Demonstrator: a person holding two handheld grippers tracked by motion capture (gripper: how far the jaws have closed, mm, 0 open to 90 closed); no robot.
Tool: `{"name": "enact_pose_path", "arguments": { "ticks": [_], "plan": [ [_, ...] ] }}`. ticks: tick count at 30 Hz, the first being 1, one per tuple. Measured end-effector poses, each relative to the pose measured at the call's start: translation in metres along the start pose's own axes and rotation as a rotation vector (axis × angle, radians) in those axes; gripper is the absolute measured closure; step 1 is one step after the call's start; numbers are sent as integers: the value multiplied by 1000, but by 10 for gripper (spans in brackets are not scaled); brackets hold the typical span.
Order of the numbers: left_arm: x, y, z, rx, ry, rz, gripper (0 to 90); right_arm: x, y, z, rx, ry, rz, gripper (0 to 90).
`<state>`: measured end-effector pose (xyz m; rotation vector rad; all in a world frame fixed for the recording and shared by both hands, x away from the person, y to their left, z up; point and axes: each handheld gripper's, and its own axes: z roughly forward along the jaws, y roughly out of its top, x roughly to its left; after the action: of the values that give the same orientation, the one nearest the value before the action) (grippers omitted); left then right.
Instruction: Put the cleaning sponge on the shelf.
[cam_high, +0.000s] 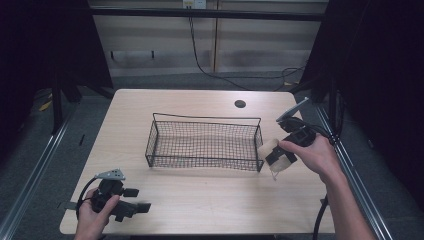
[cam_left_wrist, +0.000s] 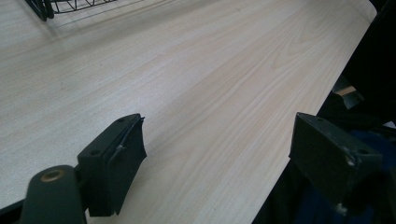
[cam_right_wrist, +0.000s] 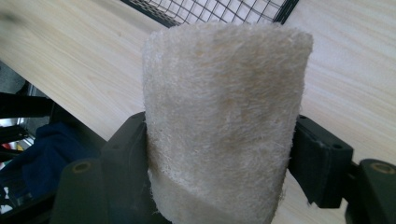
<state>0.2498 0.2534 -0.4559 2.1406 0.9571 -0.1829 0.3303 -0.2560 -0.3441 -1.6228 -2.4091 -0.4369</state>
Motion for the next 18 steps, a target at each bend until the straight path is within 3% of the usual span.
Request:
{"name": "enact_pose_path", "arguments": {
  "ticks": [18],
  "plan": [
    [0, 0, 0, 0, 0, -2, 177, 15, 35, -14, -8, -3, 24, 283]
  ]
}}
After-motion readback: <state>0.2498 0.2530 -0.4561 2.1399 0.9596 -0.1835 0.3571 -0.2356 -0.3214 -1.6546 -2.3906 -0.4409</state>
